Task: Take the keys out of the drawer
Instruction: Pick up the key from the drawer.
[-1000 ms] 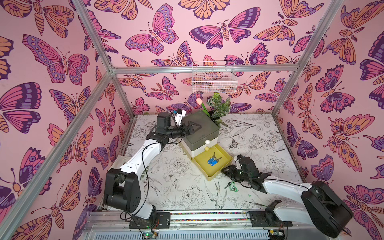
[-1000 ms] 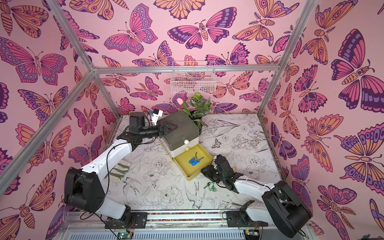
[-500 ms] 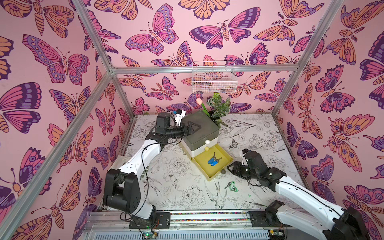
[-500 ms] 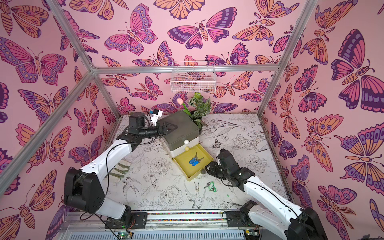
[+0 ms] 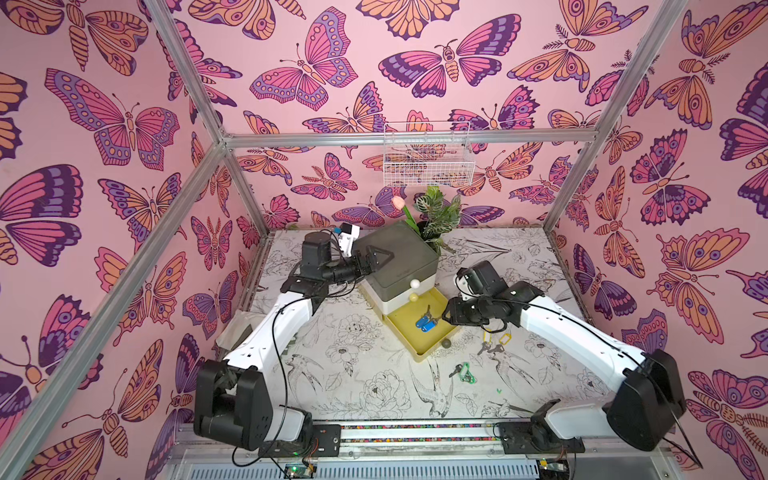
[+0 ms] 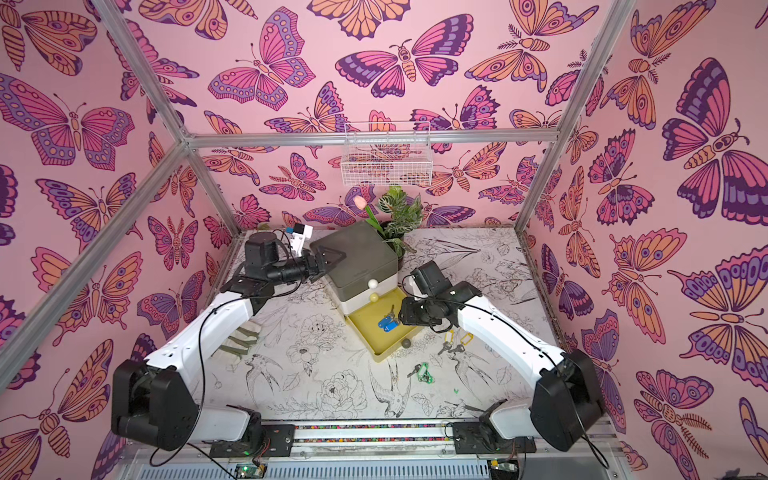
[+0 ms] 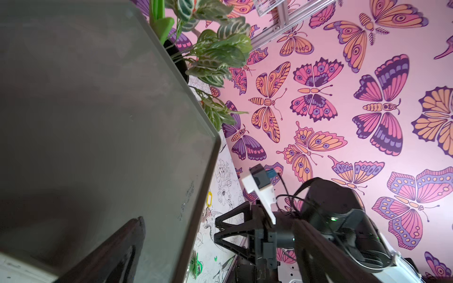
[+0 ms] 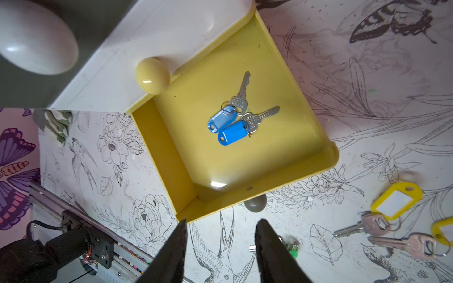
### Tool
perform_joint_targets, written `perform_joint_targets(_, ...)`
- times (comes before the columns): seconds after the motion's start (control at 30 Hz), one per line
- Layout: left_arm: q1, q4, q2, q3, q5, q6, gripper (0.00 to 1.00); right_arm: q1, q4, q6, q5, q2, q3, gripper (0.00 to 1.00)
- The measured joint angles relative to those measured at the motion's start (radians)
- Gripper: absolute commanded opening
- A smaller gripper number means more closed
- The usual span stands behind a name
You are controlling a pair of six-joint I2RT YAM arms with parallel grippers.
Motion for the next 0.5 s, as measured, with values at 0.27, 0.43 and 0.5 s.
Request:
perform_joint_targets(0.27, 0.032, 0.031, -0.171, -0.124, -0.043, -0.023, 1.00, 0.000, 0.034, -0.031, -0.031, 0.143, 0.045, 0.48)
perform_joint_targets(0.43, 0.035, 0.002, -0.244, -0.219, -0.079, -0.014, 0.99, 0.000, 0.065, -0.045, -0.042, 0.224, 0.050, 0.48)
perform_joint_targets(0.5, 0.034, -0.032, -0.272, -0.250, -0.093, -0.004, 0.99, 0.000, 0.076, -0.050, -0.047, 0.246, 0.050, 0.48)
